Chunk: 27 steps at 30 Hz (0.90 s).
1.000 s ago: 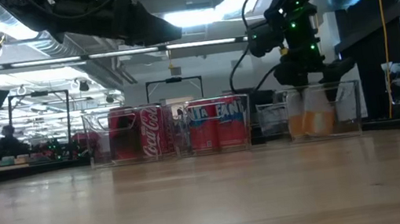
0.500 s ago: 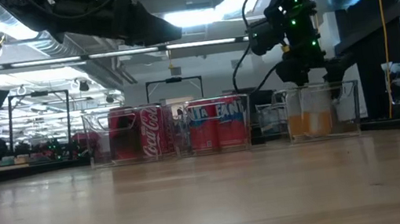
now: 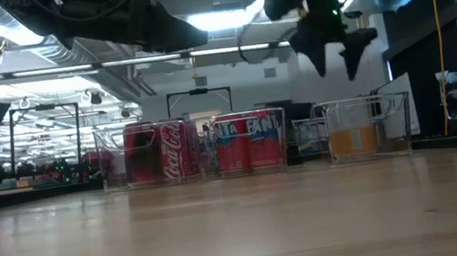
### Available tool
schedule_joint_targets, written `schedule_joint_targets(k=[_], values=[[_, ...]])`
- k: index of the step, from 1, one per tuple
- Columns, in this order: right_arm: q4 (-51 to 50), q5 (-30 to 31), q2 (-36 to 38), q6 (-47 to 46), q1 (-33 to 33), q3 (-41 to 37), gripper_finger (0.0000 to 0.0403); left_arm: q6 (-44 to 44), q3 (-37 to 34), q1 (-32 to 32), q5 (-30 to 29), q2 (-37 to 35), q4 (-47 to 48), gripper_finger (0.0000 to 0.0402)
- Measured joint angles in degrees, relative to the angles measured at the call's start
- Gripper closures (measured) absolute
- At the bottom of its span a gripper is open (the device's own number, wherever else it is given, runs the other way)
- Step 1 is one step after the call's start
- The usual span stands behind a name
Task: Sort soda cans
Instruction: Put the bottom right white soda can into the right transparent bin, then put the right white soda can into the right transparent bin
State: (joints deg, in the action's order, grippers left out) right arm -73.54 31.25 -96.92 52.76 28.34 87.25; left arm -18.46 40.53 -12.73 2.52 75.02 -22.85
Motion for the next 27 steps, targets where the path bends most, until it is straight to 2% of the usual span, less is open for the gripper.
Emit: schedule_joint_targets(k=[12,20,27], values=[[-1.42,-3.59,0.0,-2.32,-10.7,9.37,0.0021,0.34,0.0,0.0,0.0,0.0,0.0,0.0054],[-2.67,-9.95,0.0,-7.6,-20.33,9.72,0.0021,0.48,0.0,0.0,0.0,0.0,0.0,0.0054],[-3.89,-9.89,0.0,-13.42,-29.09,9.72,0.0021,0.54,0.0,0.0,0.0,0.0,0.0,0.0054]])
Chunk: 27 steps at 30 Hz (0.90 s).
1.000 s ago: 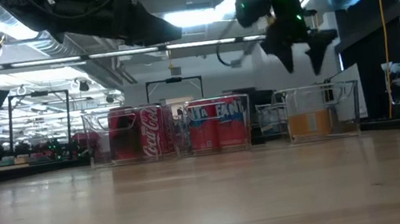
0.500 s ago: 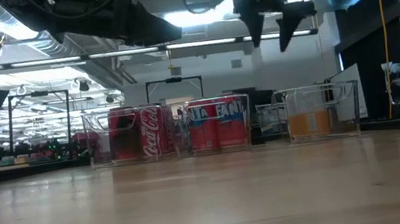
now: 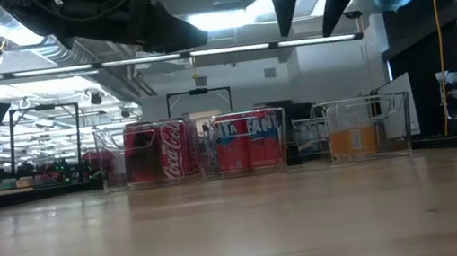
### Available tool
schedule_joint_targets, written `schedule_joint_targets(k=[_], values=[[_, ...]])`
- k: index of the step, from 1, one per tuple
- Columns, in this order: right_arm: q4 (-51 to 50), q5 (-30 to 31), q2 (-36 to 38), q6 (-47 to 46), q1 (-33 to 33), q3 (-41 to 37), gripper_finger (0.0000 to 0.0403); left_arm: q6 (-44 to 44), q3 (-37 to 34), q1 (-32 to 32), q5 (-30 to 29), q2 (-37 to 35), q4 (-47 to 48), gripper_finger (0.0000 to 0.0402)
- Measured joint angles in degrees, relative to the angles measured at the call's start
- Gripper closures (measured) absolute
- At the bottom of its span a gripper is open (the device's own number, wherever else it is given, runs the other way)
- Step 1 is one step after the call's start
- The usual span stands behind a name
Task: Sort soda cans
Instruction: Put the right white soda can into the right transparent bin
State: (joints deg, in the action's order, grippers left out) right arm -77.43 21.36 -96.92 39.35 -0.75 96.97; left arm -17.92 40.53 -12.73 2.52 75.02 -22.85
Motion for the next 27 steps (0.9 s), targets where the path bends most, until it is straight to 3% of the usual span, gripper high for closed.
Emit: schedule_joint_targets(k=[6,17,27], values=[[-4.58,-1.2,0.0,-8.37,-7.98,-0.02,0.0021,0.32,0.0,0.01,0.0,0.0,0.34,0.0054],[-12.59,-11.18,0.0,-34.51,-26.12,-0.07,0.0021,0.54,0.0,0.01,0.0,0.0,0.89,0.0054],[-12.58,-11.9,0.0,-49.52,-36.3,-1.6,0.0021,-0.14,0.0,0.01,0.0,0.0,0.84,0.0054]])
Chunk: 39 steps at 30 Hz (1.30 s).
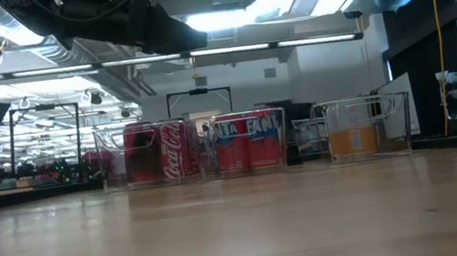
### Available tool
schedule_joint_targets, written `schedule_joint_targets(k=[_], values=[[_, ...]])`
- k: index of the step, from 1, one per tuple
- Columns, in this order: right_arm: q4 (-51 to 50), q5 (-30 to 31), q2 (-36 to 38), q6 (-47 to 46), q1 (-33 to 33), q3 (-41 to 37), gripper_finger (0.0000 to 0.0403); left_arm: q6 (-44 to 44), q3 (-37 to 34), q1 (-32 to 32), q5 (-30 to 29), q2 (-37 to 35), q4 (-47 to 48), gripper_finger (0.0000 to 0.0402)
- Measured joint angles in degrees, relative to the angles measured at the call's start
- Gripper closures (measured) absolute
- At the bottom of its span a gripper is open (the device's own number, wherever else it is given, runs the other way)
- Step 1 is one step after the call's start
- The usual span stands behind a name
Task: Sort soda cans
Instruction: Put the right white soda can into the right transparent bin
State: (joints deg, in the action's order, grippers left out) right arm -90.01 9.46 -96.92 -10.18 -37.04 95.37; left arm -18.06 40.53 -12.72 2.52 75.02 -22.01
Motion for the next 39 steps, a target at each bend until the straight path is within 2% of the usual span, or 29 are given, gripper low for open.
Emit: schedule_joint_targets(k=[2,7,14,39], values=[[0.05,-0.99,0.0,-1.38,-0.84,-2.14,0.0021,-0.08,0.0,-0.01,0.0,0.0,-0.01,0.0054],[-0.05,-8.16,0.05,-1.38,-1.24,-10.26,0.0021,-0.07,0.0,0.01,0.0,0.0,-0.01,0.0054],[-0.06,-12.21,3.94,-1.76,-1.09,-23.31,0.0021,-0.01,-0.02,0.01,0.0,0.0,-0.4,0.0054],[-0.05,-9.89,16.35,-4.65,-1.17,-42.17,0.0021,0.06,-0.02,-0.01,0.0,0.0,-0.91,0.0054]])
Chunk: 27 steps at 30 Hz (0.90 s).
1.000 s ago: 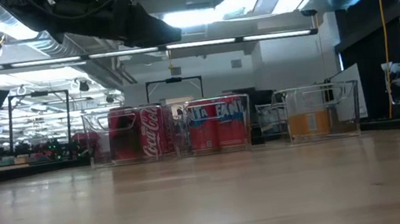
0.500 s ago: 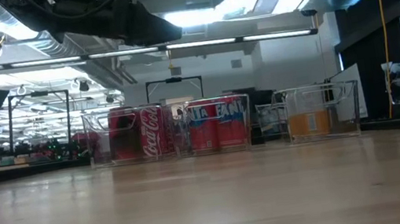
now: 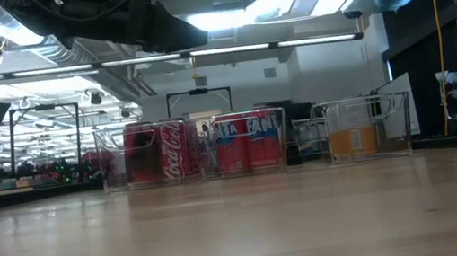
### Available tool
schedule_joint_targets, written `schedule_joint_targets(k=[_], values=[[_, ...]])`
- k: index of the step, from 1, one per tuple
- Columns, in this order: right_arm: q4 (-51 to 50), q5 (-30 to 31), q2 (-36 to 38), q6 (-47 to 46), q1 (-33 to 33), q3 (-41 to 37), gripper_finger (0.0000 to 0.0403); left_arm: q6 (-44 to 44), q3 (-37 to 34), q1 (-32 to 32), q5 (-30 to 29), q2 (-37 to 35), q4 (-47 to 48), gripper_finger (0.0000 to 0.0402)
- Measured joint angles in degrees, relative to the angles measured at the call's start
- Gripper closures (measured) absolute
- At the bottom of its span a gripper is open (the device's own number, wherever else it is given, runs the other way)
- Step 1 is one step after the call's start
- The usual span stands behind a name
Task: Sort soda cans
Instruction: Put the right white soda can into the right transparent bin
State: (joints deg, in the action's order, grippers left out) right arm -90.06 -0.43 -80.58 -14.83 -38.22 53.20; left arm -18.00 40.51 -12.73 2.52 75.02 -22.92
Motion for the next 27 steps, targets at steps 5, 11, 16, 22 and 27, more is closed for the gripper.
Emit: schedule_joint_targets(k=[5,11,16,22,27], values=[[0.02,0.0,-0.02,0.04,-0.01,-1.67,0.0021,0.0,0.0,0.0,0.0,0.0,0.0,0.0054],[1.02,0.3,-0.02,0.68,0.0,-1.67,0.0021,0.0,0.0,0.0,0.0,0.0,0.02,0.0054],[0.88,3.16,-0.02,2.42,-0.02,-1.65,0.0021,0.0,0.0,0.0,0.0,0.0,0.04,0.0054],[0.11,3.29,-0.04,2.62,-0.02,-1.65,0.0033,0.0,0.0,0.0,0.0,0.0,0.07,0.0054],[0.53,2.61,-0.04,3.12,-0.02,-3.37,0.0052,0.02,0.0,0.0,0.0,0.0,0.07,0.0054]])
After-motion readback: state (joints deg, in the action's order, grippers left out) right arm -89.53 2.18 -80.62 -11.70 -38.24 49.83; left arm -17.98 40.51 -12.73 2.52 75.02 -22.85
